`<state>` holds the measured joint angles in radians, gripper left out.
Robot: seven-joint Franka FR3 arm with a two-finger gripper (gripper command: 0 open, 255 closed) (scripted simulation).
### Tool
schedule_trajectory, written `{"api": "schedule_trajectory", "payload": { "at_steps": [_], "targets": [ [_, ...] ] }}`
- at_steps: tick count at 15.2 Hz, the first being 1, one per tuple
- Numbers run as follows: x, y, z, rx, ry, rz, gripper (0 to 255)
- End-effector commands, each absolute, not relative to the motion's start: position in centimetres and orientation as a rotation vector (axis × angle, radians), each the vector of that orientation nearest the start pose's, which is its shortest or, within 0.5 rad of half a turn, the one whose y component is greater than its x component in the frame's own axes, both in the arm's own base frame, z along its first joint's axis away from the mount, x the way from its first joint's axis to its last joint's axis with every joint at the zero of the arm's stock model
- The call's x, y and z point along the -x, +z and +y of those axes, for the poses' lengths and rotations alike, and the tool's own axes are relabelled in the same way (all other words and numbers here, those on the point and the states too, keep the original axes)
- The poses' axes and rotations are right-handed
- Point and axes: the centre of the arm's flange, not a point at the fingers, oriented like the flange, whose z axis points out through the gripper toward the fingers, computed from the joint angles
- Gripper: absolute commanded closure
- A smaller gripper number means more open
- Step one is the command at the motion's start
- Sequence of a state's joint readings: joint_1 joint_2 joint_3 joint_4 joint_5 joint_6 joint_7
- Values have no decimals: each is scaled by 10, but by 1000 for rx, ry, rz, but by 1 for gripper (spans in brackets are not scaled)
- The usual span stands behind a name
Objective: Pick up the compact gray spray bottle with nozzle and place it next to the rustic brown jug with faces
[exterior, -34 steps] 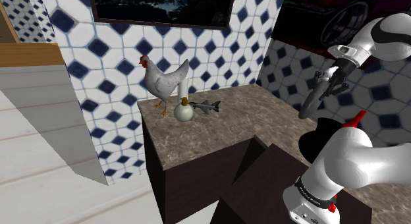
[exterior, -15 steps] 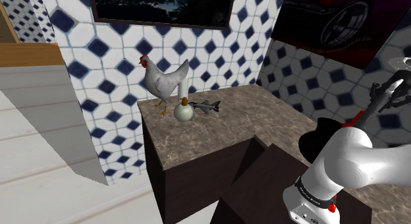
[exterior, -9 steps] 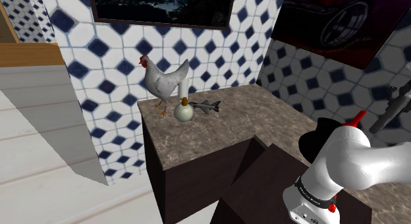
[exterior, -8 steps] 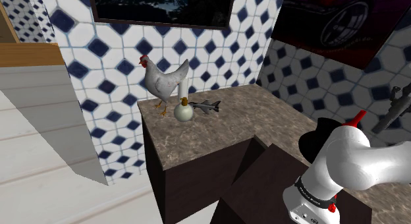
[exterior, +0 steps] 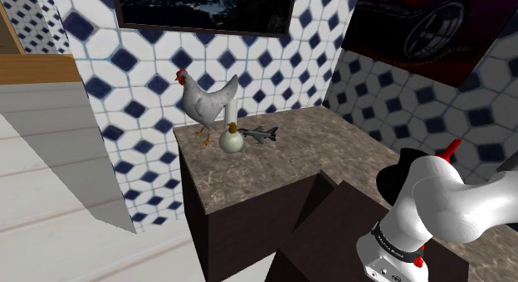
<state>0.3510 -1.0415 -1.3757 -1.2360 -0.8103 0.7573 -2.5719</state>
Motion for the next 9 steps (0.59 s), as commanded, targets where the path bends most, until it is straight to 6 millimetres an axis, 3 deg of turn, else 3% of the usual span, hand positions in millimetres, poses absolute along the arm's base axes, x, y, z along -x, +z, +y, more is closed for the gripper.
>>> {"api": "schedule_trajectory", "payload": {
  "at_steps": [1,9],
  "targets": [
    [204,531,-550,2173,-603,-1680,255],
    [204,489,-550,2173,-603,-1680,255]
  ]
}}
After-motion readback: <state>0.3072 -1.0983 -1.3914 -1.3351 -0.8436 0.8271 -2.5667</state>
